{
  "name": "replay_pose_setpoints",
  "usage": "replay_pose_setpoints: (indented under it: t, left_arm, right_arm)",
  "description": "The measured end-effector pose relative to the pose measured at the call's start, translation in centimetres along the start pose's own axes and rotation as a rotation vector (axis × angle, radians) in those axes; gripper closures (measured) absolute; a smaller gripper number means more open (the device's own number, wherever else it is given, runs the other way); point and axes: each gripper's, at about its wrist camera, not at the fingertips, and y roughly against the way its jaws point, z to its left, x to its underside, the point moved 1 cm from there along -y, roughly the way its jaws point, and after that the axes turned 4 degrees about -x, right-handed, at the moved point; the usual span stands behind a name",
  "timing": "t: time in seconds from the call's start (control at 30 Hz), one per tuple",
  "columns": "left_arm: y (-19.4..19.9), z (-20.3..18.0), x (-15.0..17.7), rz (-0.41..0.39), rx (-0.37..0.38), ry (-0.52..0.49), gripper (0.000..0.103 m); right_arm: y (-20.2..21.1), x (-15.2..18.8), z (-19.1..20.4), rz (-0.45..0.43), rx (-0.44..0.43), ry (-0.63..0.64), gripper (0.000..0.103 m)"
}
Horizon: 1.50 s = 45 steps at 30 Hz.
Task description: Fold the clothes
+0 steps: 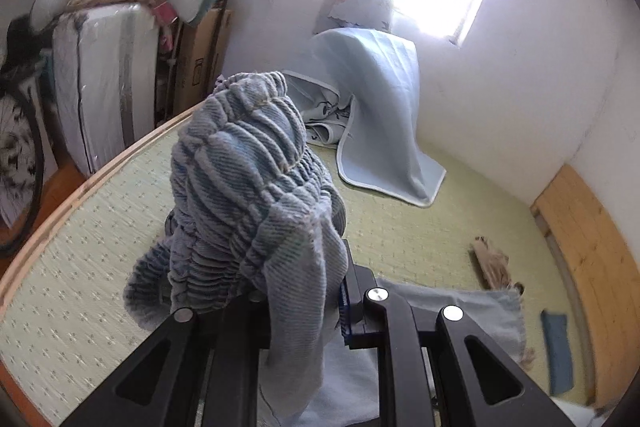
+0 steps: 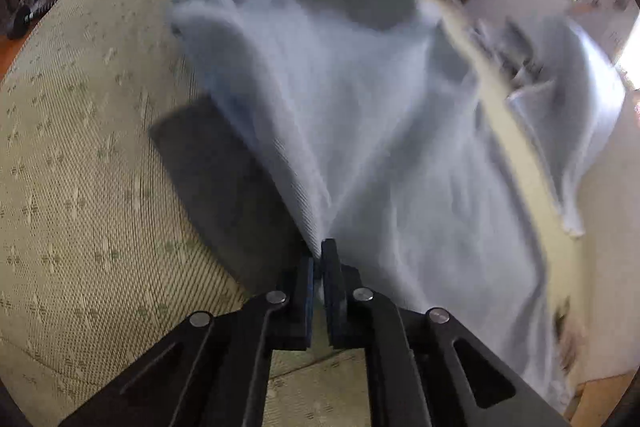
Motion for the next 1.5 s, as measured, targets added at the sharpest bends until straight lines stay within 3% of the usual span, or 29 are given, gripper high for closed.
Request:
replay_pose_setpoints:
  t: [0.1, 0.17, 0.2, 0.33, 0.43, 0.5, 0.57, 0.77, 0.9, 0.97, 1.1, 1.17, 1.33, 1.5]
  left_arm:
    - [-0.3, -4.5, 0.9, -0.022, -0.030, -0.156, 0.087]
    - [-1.4, -8.7, 3.9, -0.014, -0.014, -0.268, 0.087]
    - [-2.0, -10.8, 5.5, -0.009, -0.004, -0.325, 0.087]
    - [-4.3, -19.3, 12.0, 0.012, 0.036, -0.550, 0.087]
    - [-9.1, -24.1, 19.2, 0.122, 0.029, -0.654, 0.087]
    - [-11.7, -25.6, 22.7, 0.185, -0.008, -0.692, 0.087]
    - [-13.6, -26.8, 25.9, 0.219, -0.049, -0.736, 0.087]
    - [-13.5, -28.1, 29.9, 0.186, -0.151, -0.838, 0.077]
    - [-11.4, -28.7, 31.4, 0.171, -0.083, -0.828, 0.044]
    - [-10.5, -28.7, 32.5, 0.158, -0.061, -0.820, 0.036]
    - [-9.8, -28.5, 33.8, 0.164, -0.019, -0.816, 0.033]
    - [-9.7, -28.2, 34.0, 0.184, 0.007, -0.808, 0.033]
    - [-9.9, -26.9, 33.6, 0.274, 0.081, -0.726, 0.033]
    - [-10.7, -26.3, 34.1, 0.331, 0.114, -0.700, 0.033]
  right_arm:
    - [3.7, 0.6, -3.4, -0.147, -0.169, -0.226, 0.086]
    - [6.1, 1.6, -6.8, -0.271, -0.249, -0.413, 0.057]
    - [7.0, 2.7, -8.6, -0.332, -0.271, -0.514, 0.053]
    - [9.0, 9.3, -15.2, -0.503, -0.299, -0.931, 0.049]
    - [8.9, 15.8, -19.0, -0.575, -0.306, -1.240, 0.046]
    - [8.2, 19.1, -20.1, -0.572, -0.319, -1.355, 0.045]
    - [7.6, 20.2, -20.6, -0.554, -0.331, -1.375, 0.045]
    - [8.8, 18.2, -19.5, -0.478, -0.327, -1.197, 0.041]
    - [10.1, 14.2, -18.1, -0.424, -0.341, -0.998, 0.039]
    - [10.8, 11.1, -16.6, -0.378, -0.347, -0.860, 0.039]
    - [10.9, 3.5, -11.7, -0.221, -0.290, -0.463, 0.039]
    - [10.1, 0.6, -9.7, -0.159, -0.247, -0.328, 0.039]
    - [5.6, -3.8, -6.1, -0.008, -0.241, -0.133, 0.040]
    - [1.7, -4.6, -3.5, 0.105, -0.219, -0.023, 0.041]
